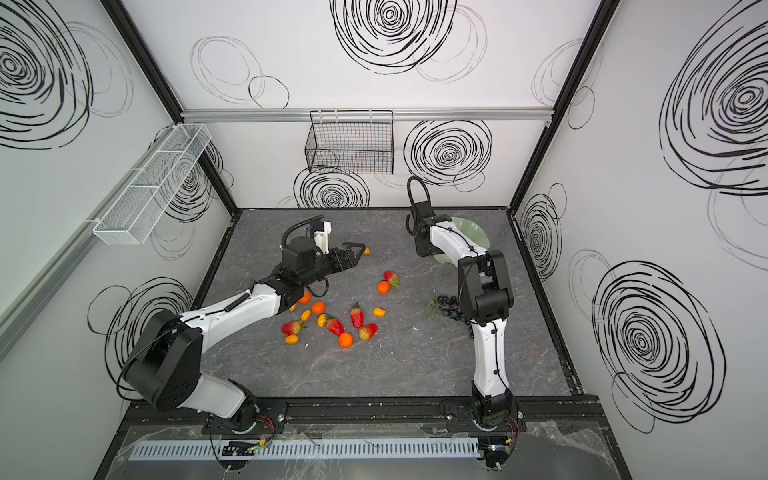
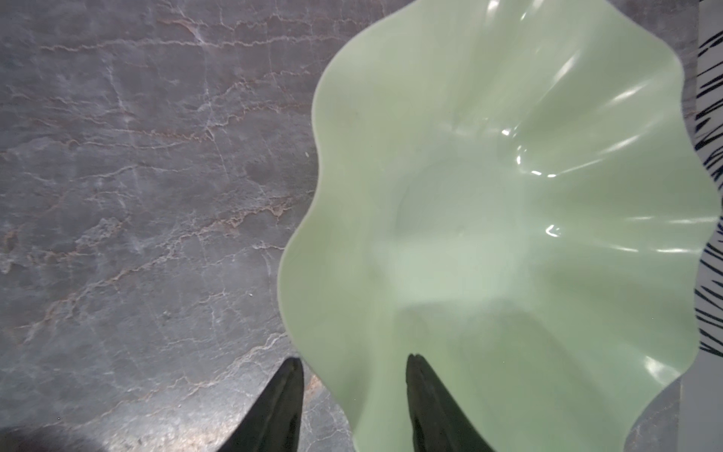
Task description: Place and organize the fake fruits in the fruit bowl
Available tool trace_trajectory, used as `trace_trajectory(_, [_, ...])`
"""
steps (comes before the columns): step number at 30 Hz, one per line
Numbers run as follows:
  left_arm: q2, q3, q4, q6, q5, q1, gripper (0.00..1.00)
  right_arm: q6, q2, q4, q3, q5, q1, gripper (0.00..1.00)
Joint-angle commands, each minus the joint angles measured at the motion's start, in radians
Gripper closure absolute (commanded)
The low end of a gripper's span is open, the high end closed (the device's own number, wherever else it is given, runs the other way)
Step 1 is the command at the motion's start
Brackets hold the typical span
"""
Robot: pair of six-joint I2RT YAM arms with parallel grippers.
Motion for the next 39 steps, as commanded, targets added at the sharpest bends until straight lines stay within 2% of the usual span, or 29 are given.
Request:
trace_trajectory(1, [0.013,0.017,0.057,-0.015,0.014,0.011,0.0,-0.014,0.04,-0.028,0.04,0.019,-0.004,0.54])
trace_trajectory(16, [0.032,0.014,0.059,-0.029,0.046,0.037,0.01,-0.015,0.08,-0.048,0.071,0.022,-0.007,0.74])
trace_trajectory(24, [-0.01,-0.028,0.048,-0.033,0.049,0.071,0.0,-0.017,0.068,-0.047,0.068,0.022,0.0,0.84])
trace_trajectory(30, [-0.123,-0.106,-0.048,0.014,0.003,0.116,0.0,-0.03,0.05,-0.041,0.051,0.008,0.038,0.93])
trace_trajectory(39, [-0.454,-0.244,-0.309,0.103,-0.198,0.169,0.0,-0.068,0.002,-0.018,-0.011,-0.011,0.169,0.99])
